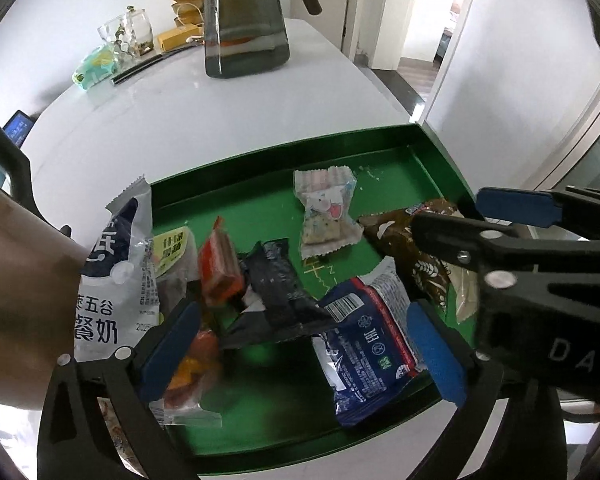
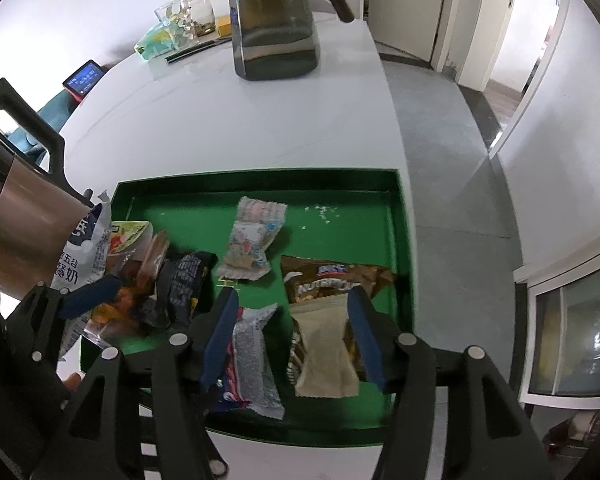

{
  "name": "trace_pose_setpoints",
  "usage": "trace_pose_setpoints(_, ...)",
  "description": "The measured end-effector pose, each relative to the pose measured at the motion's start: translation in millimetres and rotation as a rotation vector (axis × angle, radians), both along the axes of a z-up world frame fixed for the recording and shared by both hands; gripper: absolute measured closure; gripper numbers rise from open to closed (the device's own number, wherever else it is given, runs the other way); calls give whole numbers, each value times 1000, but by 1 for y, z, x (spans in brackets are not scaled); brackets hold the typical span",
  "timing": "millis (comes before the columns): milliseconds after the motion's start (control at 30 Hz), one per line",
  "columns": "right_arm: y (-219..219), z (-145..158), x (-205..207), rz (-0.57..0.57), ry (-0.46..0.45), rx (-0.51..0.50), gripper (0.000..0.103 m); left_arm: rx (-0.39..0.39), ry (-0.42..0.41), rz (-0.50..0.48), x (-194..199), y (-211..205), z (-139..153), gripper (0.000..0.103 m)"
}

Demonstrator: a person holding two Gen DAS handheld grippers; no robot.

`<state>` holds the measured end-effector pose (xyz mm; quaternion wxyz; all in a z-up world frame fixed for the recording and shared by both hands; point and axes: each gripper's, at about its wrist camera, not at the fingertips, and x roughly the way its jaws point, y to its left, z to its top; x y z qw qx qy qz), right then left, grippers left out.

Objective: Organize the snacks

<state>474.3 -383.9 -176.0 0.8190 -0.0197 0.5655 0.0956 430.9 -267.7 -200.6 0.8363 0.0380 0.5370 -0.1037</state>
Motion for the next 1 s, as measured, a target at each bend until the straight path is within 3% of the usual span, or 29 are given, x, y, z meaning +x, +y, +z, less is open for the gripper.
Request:
trace_pose_setpoints(600, -25, 47, -40, -66, -93, -2, 14, -34, -74, 4, -32, -1, 41, 2)
trace_pose_setpoints(667, -24, 52, -49, -69, -105, 2, 0, -45, -79, 10, -40, 5, 46, 2)
trace_pose_setpoints(1000, 3, 79, -109, -66, -219, 28, 0, -39, -146, 22, -95, 41, 78, 2)
